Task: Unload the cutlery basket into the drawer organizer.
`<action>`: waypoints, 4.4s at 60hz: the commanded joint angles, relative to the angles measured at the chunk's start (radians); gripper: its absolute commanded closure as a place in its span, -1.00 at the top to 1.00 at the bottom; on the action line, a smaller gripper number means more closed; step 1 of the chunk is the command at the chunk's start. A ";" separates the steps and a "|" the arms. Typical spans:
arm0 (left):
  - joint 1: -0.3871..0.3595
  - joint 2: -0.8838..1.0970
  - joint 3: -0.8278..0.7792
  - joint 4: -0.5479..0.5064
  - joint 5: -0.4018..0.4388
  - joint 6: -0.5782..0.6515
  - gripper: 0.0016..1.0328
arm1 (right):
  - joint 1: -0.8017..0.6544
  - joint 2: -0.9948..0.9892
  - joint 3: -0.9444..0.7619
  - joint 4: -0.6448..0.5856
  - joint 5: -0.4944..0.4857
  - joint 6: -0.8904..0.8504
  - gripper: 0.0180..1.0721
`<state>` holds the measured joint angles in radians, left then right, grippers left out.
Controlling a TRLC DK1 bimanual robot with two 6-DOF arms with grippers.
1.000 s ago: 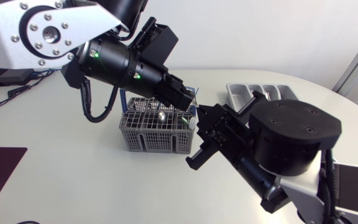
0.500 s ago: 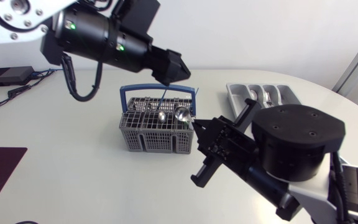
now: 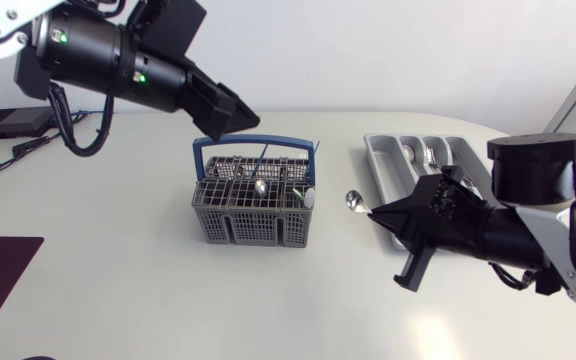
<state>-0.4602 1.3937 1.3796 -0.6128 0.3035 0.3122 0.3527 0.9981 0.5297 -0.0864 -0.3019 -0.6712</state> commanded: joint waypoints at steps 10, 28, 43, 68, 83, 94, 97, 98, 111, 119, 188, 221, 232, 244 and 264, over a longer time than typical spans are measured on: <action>-0.012 -0.007 -0.122 -0.016 0.014 0.008 0.72 | -0.299 0.145 0.098 -0.174 -0.233 -0.307 -0.89; -0.035 0.047 -0.195 -0.001 0.014 -0.065 0.71 | -0.512 0.343 0.170 -0.248 -0.302 -0.636 -0.89; -0.041 0.064 -0.260 0.054 0.008 -0.120 0.71 | -0.670 0.502 0.299 -0.355 -0.309 -0.910 -0.89; -0.023 0.096 -0.278 0.104 0.006 -0.171 0.71 | -0.790 0.721 0.441 -0.409 -0.217 -1.124 -0.89; -0.021 0.097 -0.287 0.130 0.003 -0.194 0.71 | -0.791 0.758 0.420 -0.319 -0.154 -1.154 -0.89; -0.015 0.097 -0.297 0.134 0.003 -0.203 0.71 | -0.785 0.760 0.388 -0.256 -0.123 -1.151 -0.62; -0.011 0.097 -0.297 0.136 0.003 -0.208 0.71 | -0.785 0.755 0.375 -0.240 -0.121 -1.151 -0.47; -0.009 0.097 -0.297 0.137 0.003 -0.209 0.71 | -0.785 0.752 0.372 -0.234 -0.121 -1.151 -0.42; -0.008 0.099 -0.295 0.142 0.003 -0.231 0.72 | -0.785 0.702 0.335 -0.214 -0.118 -1.125 -0.11; -0.018 0.096 -0.292 0.142 0.003 -0.243 0.71 | -0.785 0.620 0.291 -0.208 -0.125 -1.074 0.09; -0.003 0.260 -0.317 0.409 -0.014 -0.251 -0.02 | -0.141 -0.253 0.021 -0.386 -0.108 -0.202 0.84; -0.006 0.275 -0.329 0.449 -0.018 -0.269 -0.75 | -0.106 -0.297 -0.027 -0.374 -0.089 -0.186 0.84; -0.006 0.268 -0.347 0.476 -0.014 -0.271 -0.80 | -0.106 -0.316 -0.040 -0.374 -0.088 -0.191 0.84; 0.000 0.242 -0.369 0.496 0.016 -0.282 -0.81 | -0.106 -0.329 -0.046 -0.375 -0.088 -0.199 0.84; 0.014 0.153 -0.416 0.524 0.062 -0.305 -0.81 | -0.092 -0.329 -0.040 -0.377 -0.085 -0.202 0.84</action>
<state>-0.4606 1.5883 0.9966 -0.0963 0.3634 0.0208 0.2508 0.6731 0.5045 -0.4644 -0.3943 -0.8822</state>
